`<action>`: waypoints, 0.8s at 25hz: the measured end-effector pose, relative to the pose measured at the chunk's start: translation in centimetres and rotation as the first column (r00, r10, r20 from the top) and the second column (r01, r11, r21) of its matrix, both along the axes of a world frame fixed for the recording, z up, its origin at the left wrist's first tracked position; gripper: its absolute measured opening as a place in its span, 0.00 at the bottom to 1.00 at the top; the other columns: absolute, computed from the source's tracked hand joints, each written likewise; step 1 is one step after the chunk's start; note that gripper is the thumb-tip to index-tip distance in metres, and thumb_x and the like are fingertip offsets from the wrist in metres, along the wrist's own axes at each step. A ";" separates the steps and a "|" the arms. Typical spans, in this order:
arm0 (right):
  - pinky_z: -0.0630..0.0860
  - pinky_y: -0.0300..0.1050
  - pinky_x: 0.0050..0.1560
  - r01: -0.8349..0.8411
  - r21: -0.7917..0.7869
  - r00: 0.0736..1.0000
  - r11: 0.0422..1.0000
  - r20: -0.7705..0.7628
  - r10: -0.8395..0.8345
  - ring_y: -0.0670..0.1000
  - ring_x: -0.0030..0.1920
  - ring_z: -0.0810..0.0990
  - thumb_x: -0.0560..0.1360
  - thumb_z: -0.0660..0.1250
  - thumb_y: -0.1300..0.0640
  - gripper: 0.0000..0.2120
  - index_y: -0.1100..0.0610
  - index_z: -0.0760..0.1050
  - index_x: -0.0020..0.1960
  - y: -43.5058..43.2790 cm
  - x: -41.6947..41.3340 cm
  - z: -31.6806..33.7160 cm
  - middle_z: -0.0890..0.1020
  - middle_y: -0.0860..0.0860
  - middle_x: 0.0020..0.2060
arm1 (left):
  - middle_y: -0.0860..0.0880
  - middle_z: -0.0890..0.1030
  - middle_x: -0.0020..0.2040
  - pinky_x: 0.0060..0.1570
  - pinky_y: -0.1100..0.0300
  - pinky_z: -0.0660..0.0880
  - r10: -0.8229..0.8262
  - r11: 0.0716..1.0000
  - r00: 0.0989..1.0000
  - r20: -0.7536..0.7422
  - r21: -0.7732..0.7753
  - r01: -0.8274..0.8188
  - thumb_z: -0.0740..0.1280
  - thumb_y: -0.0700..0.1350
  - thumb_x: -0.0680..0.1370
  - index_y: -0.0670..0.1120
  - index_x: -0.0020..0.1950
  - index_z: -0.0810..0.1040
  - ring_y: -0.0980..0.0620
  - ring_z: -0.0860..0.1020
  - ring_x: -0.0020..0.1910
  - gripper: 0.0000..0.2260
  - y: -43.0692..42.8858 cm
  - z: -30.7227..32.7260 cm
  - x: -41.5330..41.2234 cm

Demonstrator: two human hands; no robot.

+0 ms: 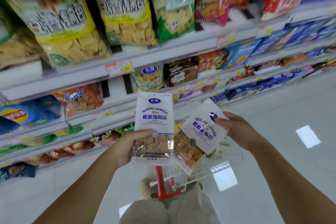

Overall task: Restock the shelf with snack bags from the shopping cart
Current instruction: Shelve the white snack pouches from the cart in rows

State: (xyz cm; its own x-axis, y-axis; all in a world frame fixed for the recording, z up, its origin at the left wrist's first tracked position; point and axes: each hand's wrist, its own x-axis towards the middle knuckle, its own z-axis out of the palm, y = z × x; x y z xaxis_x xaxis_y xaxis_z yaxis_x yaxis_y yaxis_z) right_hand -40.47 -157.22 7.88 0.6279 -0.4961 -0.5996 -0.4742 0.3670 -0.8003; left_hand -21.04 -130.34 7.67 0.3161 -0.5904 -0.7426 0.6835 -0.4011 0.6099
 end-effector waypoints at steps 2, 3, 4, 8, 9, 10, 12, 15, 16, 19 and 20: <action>0.78 0.47 0.43 0.031 0.013 0.996 0.999 0.081 -0.032 0.56 0.45 0.83 0.73 0.69 0.62 0.09 0.61 0.81 0.52 -0.4 1.7 4.2 0.85 0.58 0.47 | 0.47 0.87 0.44 0.37 0.58 0.81 -0.010 0.998 0.998 0.056 -0.059 0.013 0.73 0.45 0.64 0.47 0.51 0.84 0.51 0.85 0.38 0.16 -0.7 2.6 1.0; 0.80 0.48 0.43 0.052 0.014 0.992 0.999 0.116 -0.053 0.57 0.46 0.83 0.71 0.70 0.61 0.11 0.61 0.81 0.53 -0.3 2.5 6.0 0.85 0.59 0.48 | 0.48 0.87 0.42 0.37 0.59 0.80 -0.011 0.996 0.997 0.082 -0.088 0.018 0.72 0.46 0.64 0.48 0.51 0.83 0.52 0.85 0.36 0.16 -1.0 3.9 1.4; 0.81 0.50 0.46 0.067 0.017 0.986 0.998 0.152 -0.069 0.59 0.48 0.83 0.70 0.71 0.60 0.15 0.61 0.81 0.56 0.0 3.3 7.8 0.84 0.60 0.50 | 0.49 0.86 0.40 0.35 0.59 0.79 0.002 0.993 0.995 0.100 -0.120 0.010 0.71 0.46 0.65 0.48 0.49 0.82 0.52 0.84 0.35 0.14 -1.2 5.3 1.8; 0.72 0.65 0.63 0.108 0.034 0.951 0.994 0.288 -0.114 0.66 0.58 0.78 0.71 0.69 0.60 0.21 0.64 0.76 0.63 1.2 5.7 12.7 0.80 0.65 0.57 | 0.46 0.86 0.37 0.31 0.59 0.81 0.032 0.974 0.995 0.093 -0.226 -0.010 0.72 0.42 0.64 0.44 0.46 0.83 0.50 0.84 0.32 0.11 -2.3 9.4 2.5; 0.71 0.66 0.63 0.104 0.021 0.944 0.994 0.311 -0.105 0.67 0.59 0.78 0.71 0.69 0.59 0.21 0.64 0.76 0.63 1.5 6.1 13.9 0.80 0.65 0.57 | 0.44 0.86 0.38 0.30 0.58 0.81 0.048 0.963 0.996 0.074 -0.268 -0.026 0.71 0.42 0.64 0.44 0.43 0.85 0.49 0.84 0.32 0.10 -2.7 10.5 2.5; 0.71 0.68 0.63 0.101 0.012 0.939 0.995 0.330 -0.100 0.67 0.59 0.78 0.71 0.69 0.57 0.22 0.63 0.76 0.63 1.7 6.5 14.8 0.81 0.65 0.57 | 0.44 0.86 0.37 0.29 0.58 0.80 0.071 0.949 0.996 0.061 -0.311 -0.049 0.69 0.41 0.65 0.43 0.39 0.87 0.48 0.84 0.32 0.08 -3.0 11.7 2.4; 0.70 0.70 0.62 0.084 -0.003 0.931 0.996 0.357 -0.078 0.67 0.59 0.79 0.71 0.71 0.54 0.23 0.60 0.76 0.64 1.9 7.3 16.7 0.81 0.63 0.57 | 0.44 0.86 0.36 0.28 0.60 0.79 0.106 0.928 0.992 0.073 -0.365 -0.073 0.66 0.41 0.65 0.44 0.33 0.87 0.49 0.84 0.31 0.09 -3.7 13.6 2.4; 0.79 0.63 0.54 0.095 -0.014 0.905 0.995 0.418 -0.080 0.63 0.54 0.82 0.70 0.71 0.49 0.24 0.58 0.76 0.63 1.8 8.4 19.6 0.83 0.61 0.55 | 0.43 0.86 0.38 0.31 0.58 0.81 0.125 0.905 0.989 0.083 -0.418 -0.079 0.70 0.39 0.64 0.43 0.35 0.87 0.48 0.85 0.34 0.06 -4.3 15.9 2.4; 0.82 0.57 0.47 0.095 0.004 0.883 0.995 0.462 -0.086 0.61 0.52 0.83 0.72 0.68 0.48 0.22 0.58 0.77 0.63 1.8 8.6 20.4 0.84 0.59 0.54 | 0.42 0.86 0.40 0.35 0.56 0.81 0.133 0.902 0.987 0.090 -0.425 -0.082 0.74 0.39 0.63 0.43 0.37 0.87 0.47 0.85 0.36 0.05 -4.4 16.5 2.5; 0.82 0.51 0.45 0.002 -0.009 0.841 1.000 0.541 0.004 0.57 0.52 0.84 0.73 0.64 0.47 0.19 0.53 0.76 0.61 2.9 9.0 21.9 0.85 0.55 0.53 | 0.42 0.86 0.39 0.34 0.55 0.81 0.194 0.877 0.977 0.089 -0.463 -0.132 0.74 0.38 0.60 0.42 0.39 0.86 0.46 0.85 0.35 0.09 -4.8 18.2 2.8; 0.81 0.51 0.47 -0.015 -0.033 0.844 0.999 0.536 0.030 0.56 0.52 0.84 0.70 0.66 0.49 0.20 0.54 0.76 0.61 3.2 9.1 21.8 0.85 0.54 0.52 | 0.42 0.85 0.36 0.29 0.57 0.80 0.245 0.864 0.965 0.094 -0.472 -0.174 0.73 0.36 0.61 0.41 0.37 0.86 0.47 0.84 0.31 0.07 -4.8 18.9 2.8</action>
State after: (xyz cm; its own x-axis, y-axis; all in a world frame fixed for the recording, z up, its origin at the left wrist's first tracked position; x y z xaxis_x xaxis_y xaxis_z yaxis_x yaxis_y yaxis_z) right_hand -31.35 -154.00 29.67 0.8588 -0.4889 -0.1532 0.0237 0.3367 -0.9413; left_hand -18.27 -135.13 26.60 0.5541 -0.7587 -0.3424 0.6086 0.0887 0.7885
